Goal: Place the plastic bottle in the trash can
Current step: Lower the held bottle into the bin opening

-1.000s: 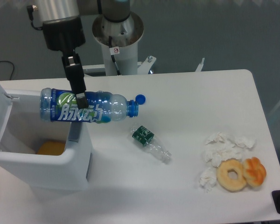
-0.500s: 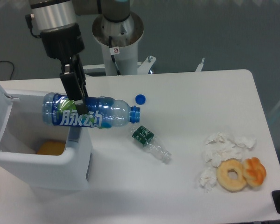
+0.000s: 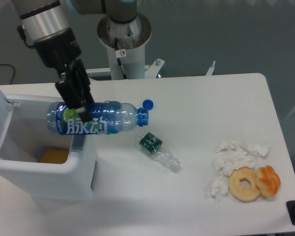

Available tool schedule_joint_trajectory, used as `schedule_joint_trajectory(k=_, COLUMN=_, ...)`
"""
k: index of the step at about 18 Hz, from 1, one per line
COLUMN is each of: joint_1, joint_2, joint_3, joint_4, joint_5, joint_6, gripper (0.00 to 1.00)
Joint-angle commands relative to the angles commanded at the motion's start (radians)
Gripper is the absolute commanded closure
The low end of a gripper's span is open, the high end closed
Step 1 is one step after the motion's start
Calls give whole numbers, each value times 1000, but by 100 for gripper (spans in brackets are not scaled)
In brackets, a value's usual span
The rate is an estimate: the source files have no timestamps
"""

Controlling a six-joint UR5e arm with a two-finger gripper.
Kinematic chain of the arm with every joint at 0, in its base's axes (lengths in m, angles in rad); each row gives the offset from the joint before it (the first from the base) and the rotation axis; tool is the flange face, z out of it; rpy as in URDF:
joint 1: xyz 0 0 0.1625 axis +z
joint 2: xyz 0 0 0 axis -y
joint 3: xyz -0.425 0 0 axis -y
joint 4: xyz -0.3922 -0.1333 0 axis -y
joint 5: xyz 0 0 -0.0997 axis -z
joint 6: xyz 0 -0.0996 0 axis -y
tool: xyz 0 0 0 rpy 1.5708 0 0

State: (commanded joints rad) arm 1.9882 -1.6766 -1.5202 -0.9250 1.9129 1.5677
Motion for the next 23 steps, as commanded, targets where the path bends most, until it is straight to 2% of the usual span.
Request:
schedule_joint_trajectory(k=8, joint_1=-37, joint_2=-26, joint_3=-3, joint_4=0, joint_5=2, joint_6=-6, gripper=32)
schedule_joint_trajectory(k=16, joint_1=-52, joint_2=-28, joint_3=-11, joint_4=-2, joint_5=0, joint_6=-8, gripper=32)
schedule_joint_trajectory(k=20, joint_1=-52, joint_2=-18, joint_3=-9, joint_4=0, joint_5=-3, joint_6=-6, gripper=12)
schedule_joint_trajectory(k=23, joint_1=-52, joint_2=-5, joint_3=-5, joint_4=5, joint_5=-8, joint_6=-9, gripper=9)
